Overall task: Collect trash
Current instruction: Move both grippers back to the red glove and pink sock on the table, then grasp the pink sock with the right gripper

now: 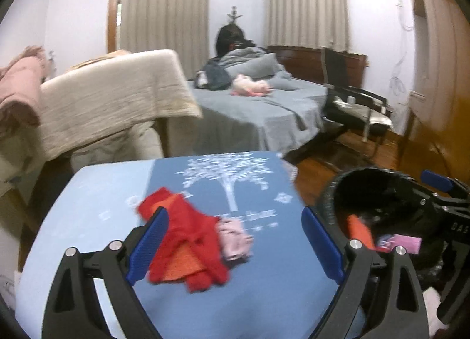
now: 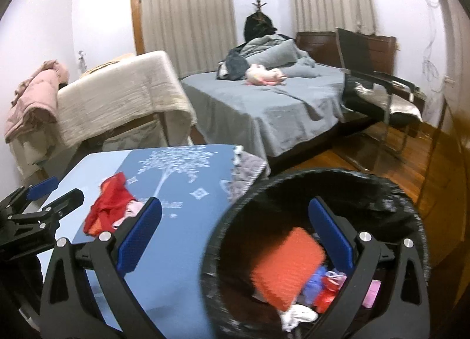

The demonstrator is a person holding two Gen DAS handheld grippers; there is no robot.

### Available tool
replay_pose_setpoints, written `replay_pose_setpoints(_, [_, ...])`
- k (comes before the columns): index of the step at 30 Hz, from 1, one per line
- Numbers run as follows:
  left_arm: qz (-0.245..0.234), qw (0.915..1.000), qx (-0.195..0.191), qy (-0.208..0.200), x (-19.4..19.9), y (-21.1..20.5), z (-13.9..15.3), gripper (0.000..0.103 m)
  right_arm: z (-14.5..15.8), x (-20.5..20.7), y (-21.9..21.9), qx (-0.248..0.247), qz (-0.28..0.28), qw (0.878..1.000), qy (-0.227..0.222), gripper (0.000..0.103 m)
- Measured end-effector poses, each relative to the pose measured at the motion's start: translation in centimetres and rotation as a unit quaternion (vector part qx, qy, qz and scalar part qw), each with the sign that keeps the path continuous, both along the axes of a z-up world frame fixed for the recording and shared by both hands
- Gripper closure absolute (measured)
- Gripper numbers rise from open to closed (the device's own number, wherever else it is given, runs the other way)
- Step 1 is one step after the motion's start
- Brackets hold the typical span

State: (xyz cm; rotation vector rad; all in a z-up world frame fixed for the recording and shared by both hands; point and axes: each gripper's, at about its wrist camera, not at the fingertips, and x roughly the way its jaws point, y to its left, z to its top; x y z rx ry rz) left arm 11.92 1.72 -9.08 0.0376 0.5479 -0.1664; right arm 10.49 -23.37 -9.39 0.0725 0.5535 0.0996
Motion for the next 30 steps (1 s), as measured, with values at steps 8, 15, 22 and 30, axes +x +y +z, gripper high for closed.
replay_pose_setpoints(8, [0.048, 0.9988, 0.008, 0.005, 0.7, 5.0, -1.6, 0.014, -1.2, 2.5, 4.9, -0.005, 0.04, 0.999, 0.013, 0.006])
replay_pose_setpoints(15, [0.074, 0.9971, 0.006, 0.013, 1.2, 8.0, -3.4, 0.014, -3.7, 4.9, 9.3, -0.01, 0.071, 0.997, 0.036, 0.006])
replay_pose_setpoints(22, [0.087, 0.9959, 0.005, 0.021, 1.7, 10.0, -4.7, 0.014, -6.5, 7.1, 12.8, -0.013, 0.092, 0.993, 0.068, 0.006])
replay_pose_setpoints(30, [0.092, 0.9953, 0.005, 0.029, 2.2, 11.0, -5.6, 0.014, -8.8, 8.9, 15.4, -0.02, 0.118, 0.987, 0.104, 0.023])
